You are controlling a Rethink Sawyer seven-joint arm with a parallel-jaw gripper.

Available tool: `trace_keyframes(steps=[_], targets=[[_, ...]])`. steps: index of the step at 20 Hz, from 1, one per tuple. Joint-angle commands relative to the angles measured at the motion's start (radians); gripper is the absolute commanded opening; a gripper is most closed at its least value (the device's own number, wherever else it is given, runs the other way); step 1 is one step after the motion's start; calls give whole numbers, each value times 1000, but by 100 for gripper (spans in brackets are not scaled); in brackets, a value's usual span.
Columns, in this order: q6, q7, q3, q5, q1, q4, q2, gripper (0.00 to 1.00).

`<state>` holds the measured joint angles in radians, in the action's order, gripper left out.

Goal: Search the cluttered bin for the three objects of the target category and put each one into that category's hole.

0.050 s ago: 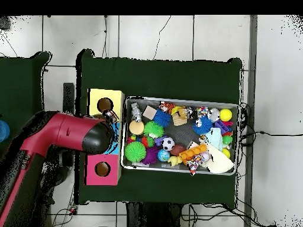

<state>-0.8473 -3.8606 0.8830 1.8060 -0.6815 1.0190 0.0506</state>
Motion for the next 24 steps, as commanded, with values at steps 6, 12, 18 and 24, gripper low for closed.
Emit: trace_keyframes(steps=[6,12,18,24], targets=[[-163,76,-107,60,27,-26,-16,0],[-236,6,-72,101,32,-66,12,0],[-354,-16,-33,166,71,-142,40,0],[-309,24,-49,148,71,-116,31,0]])
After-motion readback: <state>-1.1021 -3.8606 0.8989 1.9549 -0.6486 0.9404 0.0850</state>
